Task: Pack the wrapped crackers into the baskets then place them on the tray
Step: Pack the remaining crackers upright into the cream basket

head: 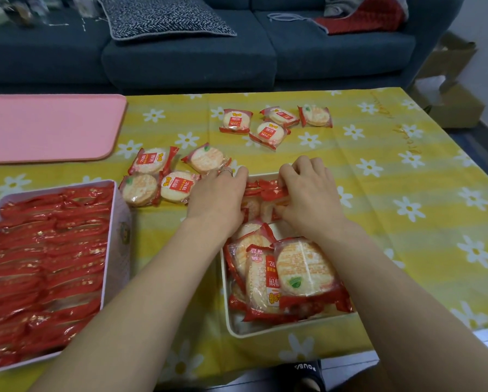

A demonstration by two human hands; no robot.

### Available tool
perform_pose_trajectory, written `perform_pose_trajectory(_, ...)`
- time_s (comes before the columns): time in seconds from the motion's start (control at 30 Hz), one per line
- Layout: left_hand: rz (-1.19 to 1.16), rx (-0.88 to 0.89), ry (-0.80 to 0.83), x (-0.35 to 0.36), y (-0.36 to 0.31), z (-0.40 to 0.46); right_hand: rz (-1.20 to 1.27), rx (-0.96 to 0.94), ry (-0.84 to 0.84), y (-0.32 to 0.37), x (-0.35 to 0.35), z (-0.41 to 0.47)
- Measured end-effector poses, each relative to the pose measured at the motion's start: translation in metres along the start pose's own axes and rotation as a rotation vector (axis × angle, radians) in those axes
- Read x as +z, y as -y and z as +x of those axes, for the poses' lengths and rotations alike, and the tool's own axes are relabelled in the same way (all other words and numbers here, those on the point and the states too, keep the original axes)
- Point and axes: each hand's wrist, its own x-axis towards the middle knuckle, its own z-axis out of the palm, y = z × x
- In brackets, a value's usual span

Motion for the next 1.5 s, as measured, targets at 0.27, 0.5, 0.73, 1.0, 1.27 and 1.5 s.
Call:
perform_pose_trajectory(0.27,-0.033,0.006,0.037,-0.001,0.002,0.0,-0.12,0.08,-0.005,-0.002,-0.001,0.001)
perform_pose_trajectory(0.5,-0.046,0.057,-0.082,0.0,-0.015,0.004,-0.144,0.113,-0.001,0.004,-0.005,0.0)
perform_pose_trajectory(0.73,-0.028,0.056,-0.121,0.009,-0.034,0.016,0.317,0.258,0.124,0.014,-0.03,-0.001)
perform_pose_trajectory(1.0,-0.003,0.073,-0.112,0.014,-0.031,0.018,0.475,0.39,0.634,0.027,-0.033,-0.002)
perform_pose_trajectory(1.27,-0.016,0.102,-0.128,0.017,-0.028,0.022,0.72,0.518,0.66,0.018,-0.022,-0.001)
perform_pose_trajectory(1.5,-0.022,0.117,-0.105,0.013,-0.026,0.021,0.58,0.424,0.692,0.02,-0.029,-0.002)
